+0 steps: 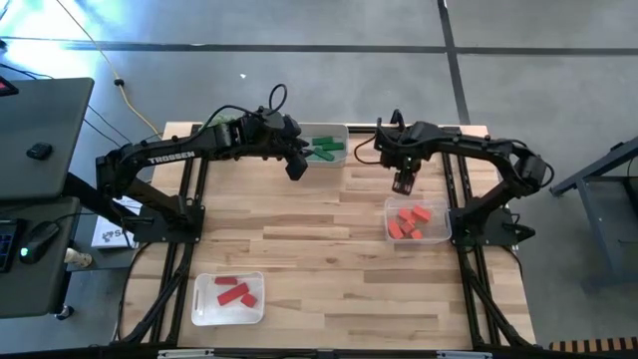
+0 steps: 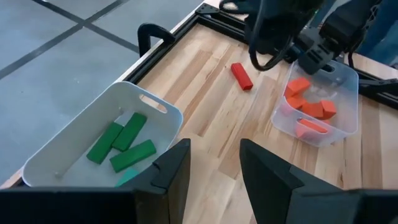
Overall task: Sort & place blocks by color
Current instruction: Put the red block into the white bin
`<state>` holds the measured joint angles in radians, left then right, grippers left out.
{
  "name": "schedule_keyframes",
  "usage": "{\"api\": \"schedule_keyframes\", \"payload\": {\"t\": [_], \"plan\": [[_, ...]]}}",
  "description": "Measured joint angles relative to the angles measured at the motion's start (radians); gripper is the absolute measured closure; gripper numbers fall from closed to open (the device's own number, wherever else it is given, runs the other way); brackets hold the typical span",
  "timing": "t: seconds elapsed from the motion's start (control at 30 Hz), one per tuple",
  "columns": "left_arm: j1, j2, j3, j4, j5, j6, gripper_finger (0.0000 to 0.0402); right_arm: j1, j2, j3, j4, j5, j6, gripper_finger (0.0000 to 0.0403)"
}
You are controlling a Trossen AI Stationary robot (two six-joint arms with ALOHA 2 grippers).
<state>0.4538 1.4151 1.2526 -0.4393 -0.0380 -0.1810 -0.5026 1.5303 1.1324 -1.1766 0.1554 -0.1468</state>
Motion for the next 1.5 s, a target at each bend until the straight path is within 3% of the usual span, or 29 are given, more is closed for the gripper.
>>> {"api": "schedule_keyframes", "payload": {"t": [0.13,0.27,0.5,0.67,1.03,1.5], "plan": [[0.000,0.000,0.000,0.000,-0.004,-0.003,0.0273,-0.034,0.001,0.000,0.010,-0.091,-0.185,0.0210],[0.000,0.000,0.000,0.000,-0.004,-0.003,0.0273,-0.044,0.024,-0.001,0.021,-0.123,-0.246,0.0209],[0.000,0.000,0.000,0.000,-0.004,-0.003,0.0273,-0.034,0.119,-0.002,0.015,-0.071,-0.333,0.0209],[0.000,0.000,0.000,0.000,-0.004,-0.003,0.0273,-0.007,0.174,-0.002,0.008,0.087,-0.417,0.0209],[0.000,0.000,0.000,0.000,-0.004,0.001,0.0273,-0.008,0.259,-0.002,0.019,0.076,-0.631,0.0210],[0.000,0.000,0.000,0.000,-0.004,0.028,0.0273,-0.008,0.321,-0.002,0.026,0.076,-0.648,0.0210]]}}
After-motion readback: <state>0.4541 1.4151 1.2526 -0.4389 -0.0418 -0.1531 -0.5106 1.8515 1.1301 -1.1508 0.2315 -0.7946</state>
